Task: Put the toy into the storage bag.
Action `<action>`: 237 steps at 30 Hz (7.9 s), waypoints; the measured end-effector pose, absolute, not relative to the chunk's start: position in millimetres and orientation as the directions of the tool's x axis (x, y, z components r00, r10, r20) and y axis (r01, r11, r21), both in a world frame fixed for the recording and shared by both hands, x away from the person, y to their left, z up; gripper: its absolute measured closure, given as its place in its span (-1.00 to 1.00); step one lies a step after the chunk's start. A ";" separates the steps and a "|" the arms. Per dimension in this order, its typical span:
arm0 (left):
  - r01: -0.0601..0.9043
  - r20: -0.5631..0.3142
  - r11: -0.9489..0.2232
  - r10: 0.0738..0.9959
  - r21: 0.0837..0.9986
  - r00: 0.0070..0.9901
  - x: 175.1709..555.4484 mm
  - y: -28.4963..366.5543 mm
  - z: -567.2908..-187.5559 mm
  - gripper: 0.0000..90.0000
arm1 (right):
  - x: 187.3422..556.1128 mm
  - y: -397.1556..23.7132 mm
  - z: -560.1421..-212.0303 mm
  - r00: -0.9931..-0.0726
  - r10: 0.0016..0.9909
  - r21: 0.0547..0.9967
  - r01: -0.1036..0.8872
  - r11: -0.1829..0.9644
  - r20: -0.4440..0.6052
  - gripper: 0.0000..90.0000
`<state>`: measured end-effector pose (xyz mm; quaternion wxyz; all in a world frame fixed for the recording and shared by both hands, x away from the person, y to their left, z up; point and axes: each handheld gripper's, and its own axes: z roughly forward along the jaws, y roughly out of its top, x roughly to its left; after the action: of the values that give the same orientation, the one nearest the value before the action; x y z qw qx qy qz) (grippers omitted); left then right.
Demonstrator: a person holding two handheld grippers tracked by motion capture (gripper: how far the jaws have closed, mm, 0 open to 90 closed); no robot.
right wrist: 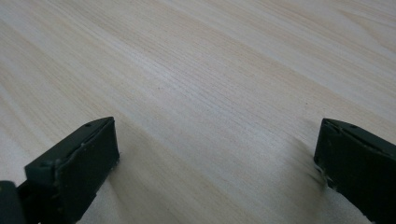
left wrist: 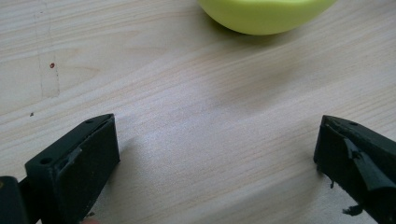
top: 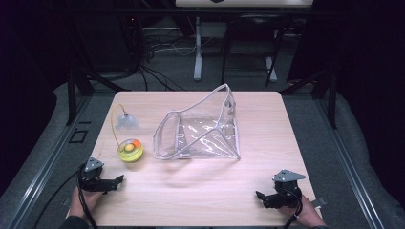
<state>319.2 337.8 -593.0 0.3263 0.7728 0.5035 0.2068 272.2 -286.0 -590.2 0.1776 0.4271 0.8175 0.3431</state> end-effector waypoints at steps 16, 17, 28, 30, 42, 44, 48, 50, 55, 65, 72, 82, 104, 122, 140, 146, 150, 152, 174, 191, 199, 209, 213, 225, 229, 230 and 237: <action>0.642 -0.008 -0.283 0.912 0.713 0.410 319.5 338.1 -593.0 -1.00 | 271.7 -286.4 -589.8 -0.569 0.822 0.709 0.581 0.400 0.002 -1.00; 0.642 -0.008 -0.283 0.912 0.713 0.410 319.5 338.1 -593.0 -1.00 | 271.7 -286.4 -589.8 -0.569 0.822 0.709 0.581 0.400 0.002 -1.00; 0.628 -0.001 -0.293 0.906 0.721 0.424 317.5 339.1 -592.7 -0.94 | 272.1 -285.6 -590.1 -0.570 0.822 0.713 0.577 0.399 0.000 -1.00; 0.625 0.011 -0.310 0.901 0.716 0.434 317.6 339.8 -591.8 -0.94 | 271.7 -285.7 -590.1 -0.569 0.823 0.713 0.577 0.399 -0.001 -1.00; 0.668 -0.015 -0.301 0.906 0.681 0.423 320.3 341.9 -588.6 -1.00 | 272.0 -286.0 -590.1 -0.572 0.821 0.713 0.575 0.401 0.000 -1.00; 0.669 -0.021 -0.299 0.905 0.681 0.426 321.2 341.6 -585.2 -1.00 | 271.7 -286.0 -589.9 -0.571 0.821 0.711 0.578 0.400 0.002 -1.00; 0.665 -0.053 -0.273 0.903 0.696 0.427 321.8 343.0 -573.4 -1.00 | 271.7 -286.0 -589.8 -0.571 0.821 0.710 0.579 0.401 0.001 -1.00; 0.662 -0.061 -0.264 0.903 0.701 0.425 321.7 343.6 -567.9 -1.00 | 271.7 -286.0 -589.8 -0.571 0.821 0.710 0.579 0.401 0.002 -1.00; 0.653 -0.075 -0.249 0.902 0.715 0.426 320.1 344.9 -555.4 -1.00 | 271.7 -285.9 -589.8 -0.571 0.821 0.710 0.579 0.401 0.002 -1.00; 0.652 -0.107 -0.208 0.907 0.730 0.408 328.4 348.5 -531.2 -1.00 | 271.7 -286.0 -589.8 -0.571 0.821 0.711 0.579 0.400 0.002 -1.00; 0.632 -0.107 -0.207 0.901 0.747 0.421 331.9 342.8 -514.8 -1.00 | 271.6 -285.9 -589.8 -0.570 0.821 0.711 0.579 0.400 0.003 -1.00; 0.640 -0.103 -0.231 0.892 0.733 0.440 338.1 337.6 -502.4 -1.00 | 271.6 -285.9 -589.9 -0.571 0.821 0.711 0.579 0.399 0.004 -1.00; 0.632 -0.120 -0.241 0.873 0.736 0.472 364.7 328.4 -472.4 -1.00 | 271.5 -285.9 -589.9 -0.571 0.821 0.711 0.579 0.399 0.004 -1.00; 0.630 -0.112 -0.252 0.870 0.735 0.479 386.2 323.5 -458.1 -1.00 | 271.5 -285.9 -589.8 -0.571 0.821 0.710 0.580 0.399 0.005 -1.00; 0.629 -0.085 -0.296 0.860 0.719 0.503 403.7 318.2 -430.4 -0.67 | 271.5 -286.0 -589.9 -0.571 0.821 0.711 0.580 0.399 0.005 -1.00; 0.630 -0.060 -0.325 0.858 0.705 0.510 407.0 315.0 -423.3 -0.35 | 271.5 -286.0 -589.9 -0.571 0.821 0.711 0.579 0.399 0.004 -1.00; 0.644 -0.067 -0.338 0.852 0.687 0.519 408.6 313.9 -421.3 -0.01 | 271.5 -286.0 -589.9 -0.572 0.821 0.711 0.579 0.400 0.004 -1.00; 0.646 -0.067 -0.344 0.849 0.682 0.524 410.1 313.8 -419.5 0.11 | 271.5 -286.0 -589.9 -0.571 0.821 0.710 0.579 0.399 0.005 -1.00; 0.691 -0.030 -0.408 0.849 0.597 0.528 418.5 304.3 -409.4 0.95 | 271.5 -285.8 -590.1 -0.572 0.820 0.715 0.578 0.394 0.011 -1.00; 0.677 0.025 -0.453 0.841 0.579 0.541 418.6 302.2 -387.3 0.96 | 271.4 -285.7 -590.2 -0.571 0.821 0.713 0.580 0.394 0.011 -1.00; 0.661 0.040 -0.462 0.835 0.591 0.548 419.2 297.8 -371.7 0.96 | 271.6 -285.7 -590.5 -0.572 0.820 0.715 0.577 0.394 0.010 -1.00; 0.637 0.069 -0.468 0.834 0.613 0.547 417.5 293.8 -352.6 0.96 | 271.6 -285.7 -590.5 -0.572 0.820 0.715 0.577 0.394 0.009 -1.00; 0.626 0.077 -0.473 0.830 0.620 0.552 416.6 293.2 -343.5 0.96 | 271.6 -285.8 -590.5 -0.572 0.820 0.715 0.577 0.395 0.009 -1.00; 0.589 0.107 -0.494 0.816 0.640 0.568 413.8 283.1 -322.8 0.96 | 271.4 -285.6 -590.6 -0.571 0.821 0.717 0.576 0.392 0.009 -1.00; 0.573 0.114 -0.496 0.811 0.652 0.573 413.1 278.2 -313.9 0.96 | 271.1 -286.0 -590.2 -0.573 0.819 0.713 0.577 0.399 0.006 -1.00; 0.573 0.114 -0.496 0.811 0.652 0.573 413.1 278.2 -313.9 0.96 | 271.1 -286.0 -590.2 -0.573 0.819 0.713 0.577 0.399 0.006 -1.00; 0.543 0.134 -0.515 0.795 0.663 0.591 407.5 271.4 -301.7 0.96 | 271.1 -286.1 -590.2 -0.574 0.819 0.713 0.577 0.399 0.006 -1.00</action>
<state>407.5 271.4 -301.7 0.2912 0.8431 0.3969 0.2164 271.1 -286.1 -590.2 0.1761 0.4269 0.8176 0.3439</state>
